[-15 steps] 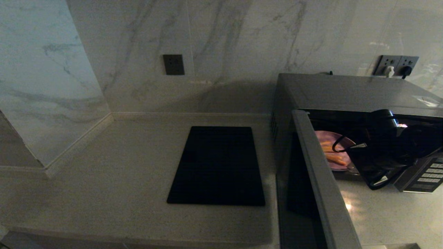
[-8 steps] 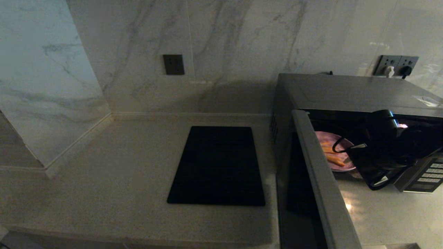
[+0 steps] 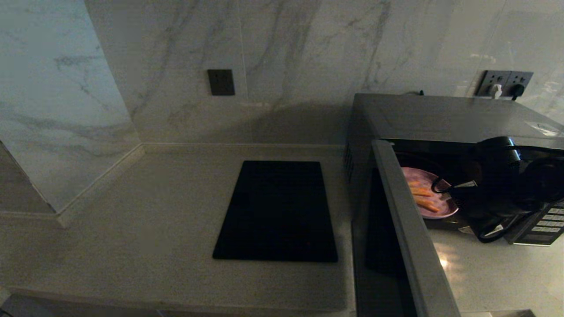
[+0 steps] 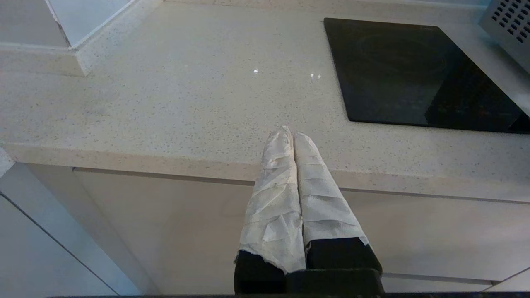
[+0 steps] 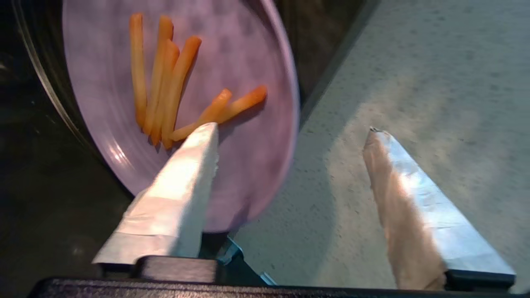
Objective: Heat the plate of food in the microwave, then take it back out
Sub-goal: Close the microwave oven
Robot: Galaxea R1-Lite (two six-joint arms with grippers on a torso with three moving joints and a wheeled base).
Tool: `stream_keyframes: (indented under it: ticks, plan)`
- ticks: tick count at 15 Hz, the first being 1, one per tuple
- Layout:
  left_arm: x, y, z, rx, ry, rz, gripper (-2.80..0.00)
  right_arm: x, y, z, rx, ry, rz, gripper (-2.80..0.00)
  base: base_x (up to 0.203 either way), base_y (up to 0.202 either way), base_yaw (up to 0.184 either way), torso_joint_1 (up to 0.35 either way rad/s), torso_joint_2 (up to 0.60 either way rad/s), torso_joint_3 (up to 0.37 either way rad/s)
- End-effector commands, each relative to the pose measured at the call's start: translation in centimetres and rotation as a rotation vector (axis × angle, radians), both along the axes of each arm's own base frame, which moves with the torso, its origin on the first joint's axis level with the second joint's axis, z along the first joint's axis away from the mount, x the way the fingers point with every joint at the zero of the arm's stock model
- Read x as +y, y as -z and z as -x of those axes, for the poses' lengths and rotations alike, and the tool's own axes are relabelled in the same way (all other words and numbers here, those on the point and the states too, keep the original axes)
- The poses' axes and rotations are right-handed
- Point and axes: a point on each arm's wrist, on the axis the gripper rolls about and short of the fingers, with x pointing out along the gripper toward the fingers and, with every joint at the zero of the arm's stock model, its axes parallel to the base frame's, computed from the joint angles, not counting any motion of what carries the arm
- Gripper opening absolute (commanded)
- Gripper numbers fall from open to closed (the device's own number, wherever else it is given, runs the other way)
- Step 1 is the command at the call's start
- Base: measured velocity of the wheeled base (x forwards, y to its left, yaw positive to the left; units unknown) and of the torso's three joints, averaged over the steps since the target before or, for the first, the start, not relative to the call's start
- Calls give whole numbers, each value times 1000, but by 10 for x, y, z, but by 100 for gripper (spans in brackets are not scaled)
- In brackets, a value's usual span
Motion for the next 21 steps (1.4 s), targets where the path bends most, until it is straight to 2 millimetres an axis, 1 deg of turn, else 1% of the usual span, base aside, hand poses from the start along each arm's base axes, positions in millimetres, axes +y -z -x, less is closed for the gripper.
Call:
stream_keyframes:
  ticks: [1, 4, 5, 8, 10, 12, 13, 14, 16, 18, 19, 21]
  plan:
    - [0, 0, 0, 1, -1, 1, -280, -1, -14, 17, -33, 10, -3, 0, 0, 0, 0, 0, 0, 0]
    - [0, 0, 0, 1, -1, 1, -280, -1, -25, 38, -56, 15, 1, 0, 0, 0, 0, 0, 0, 0]
    - [0, 0, 0, 1, -1, 1, -280, -2, -29, 45, -64, 17, 3, -280, 0, 0, 0, 0, 0, 0]
    - [0, 0, 0, 0, -1, 1, -280, -3, -35, 70, -49, 13, 15, -280, 0, 0, 0, 0, 0, 0]
    - [0, 0, 0, 0, -1, 1, -280, -7, -42, 89, -21, 9, 37, -280, 0, 0, 0, 0, 0, 0]
    - [0, 0, 0, 0, -1, 1, -280, -13, -48, 112, 34, -7, 86, -280, 0, 0, 0, 0, 0, 0]
    - [0, 0, 0, 0, -1, 1, -280, -17, -48, 123, 66, -48, 137, -280, 0, 0, 0, 0, 0, 0]
    - [0, 0, 0, 1, -1, 1, -280, -20, -53, 133, 58, -61, 171, -280, 0, 0, 0, 0, 0, 0]
    - [0, 0, 0, 1, -1, 1, -280, -22, -73, 153, -14, -36, 230, -280, 0, 0, 0, 0, 0, 0]
    - [0, 0, 0, 1, -1, 1, -280, -20, -102, 173, -105, -19, 306, -280, 0, 0, 0, 0, 0, 0]
    - [0, 0, 0, 1, -1, 1, -280, -18, -117, 179, -151, -36, 350, -280, 0, 0, 0, 0, 0, 0]
    - [0, 0, 0, 0, -1, 1, -280, -8, -143, 188, -245, -95, 389, -280, 0, 0, 0, 0, 0, 0]
